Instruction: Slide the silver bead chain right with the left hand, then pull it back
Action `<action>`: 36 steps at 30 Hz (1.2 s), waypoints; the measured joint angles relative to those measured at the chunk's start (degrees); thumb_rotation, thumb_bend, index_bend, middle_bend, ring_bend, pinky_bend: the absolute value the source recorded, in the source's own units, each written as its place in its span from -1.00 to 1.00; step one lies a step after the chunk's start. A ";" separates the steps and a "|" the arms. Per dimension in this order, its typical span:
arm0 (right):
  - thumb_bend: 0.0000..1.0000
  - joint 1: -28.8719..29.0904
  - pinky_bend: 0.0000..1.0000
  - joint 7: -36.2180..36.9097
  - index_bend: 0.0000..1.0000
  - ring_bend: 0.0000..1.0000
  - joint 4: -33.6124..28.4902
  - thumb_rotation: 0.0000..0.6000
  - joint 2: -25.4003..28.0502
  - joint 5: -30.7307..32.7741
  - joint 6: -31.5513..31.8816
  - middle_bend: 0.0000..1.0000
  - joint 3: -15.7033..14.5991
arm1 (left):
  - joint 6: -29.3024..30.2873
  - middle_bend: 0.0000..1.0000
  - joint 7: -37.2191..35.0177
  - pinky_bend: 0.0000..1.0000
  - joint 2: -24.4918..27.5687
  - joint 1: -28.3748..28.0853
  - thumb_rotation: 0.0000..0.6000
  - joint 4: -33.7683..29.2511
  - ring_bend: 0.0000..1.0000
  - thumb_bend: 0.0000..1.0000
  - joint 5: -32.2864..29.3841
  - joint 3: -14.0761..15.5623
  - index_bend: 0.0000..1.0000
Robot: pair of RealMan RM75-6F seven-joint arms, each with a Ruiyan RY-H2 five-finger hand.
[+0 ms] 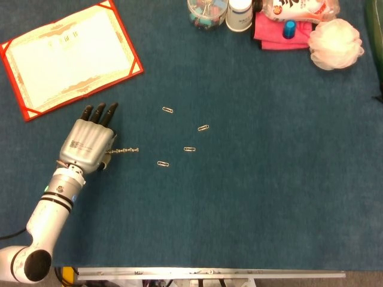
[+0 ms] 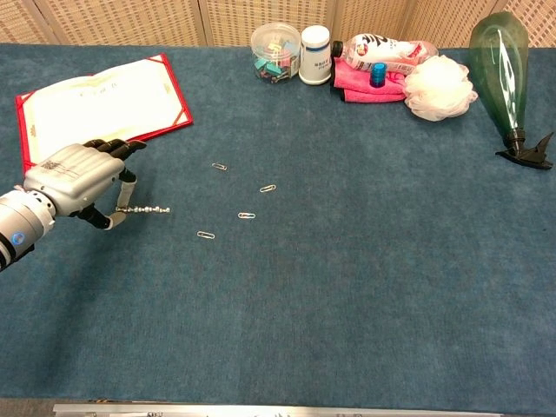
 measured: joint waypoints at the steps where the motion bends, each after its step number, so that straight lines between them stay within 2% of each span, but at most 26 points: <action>1: 0.23 -0.04 -0.10 0.08 0.08 -0.16 -0.05 1.00 0.06 -0.04 0.11 -0.07 0.01 | 0.25 -1.00 0.54 -0.82 0.08 -0.04 1.00 -0.53 -0.99 -0.33 0.14 0.09 0.15; 15: 0.23 -0.78 -0.10 1.09 0.08 -0.16 -0.58 1.00 0.83 -0.31 1.90 -0.07 0.38 | 2.23 -1.00 7.77 -0.82 -1.29 -0.78 1.00 -5.53 -0.99 -0.33 1.72 1.90 0.15; 36: 0.23 -1.06 -0.10 1.88 0.08 -0.16 -0.67 1.00 1.25 0.05 2.20 -0.07 0.75 | -0.75 -1.00 9.34 -0.82 -6.80 -3.34 1.00 0.00 -0.99 -0.33 -4.02 0.20 0.15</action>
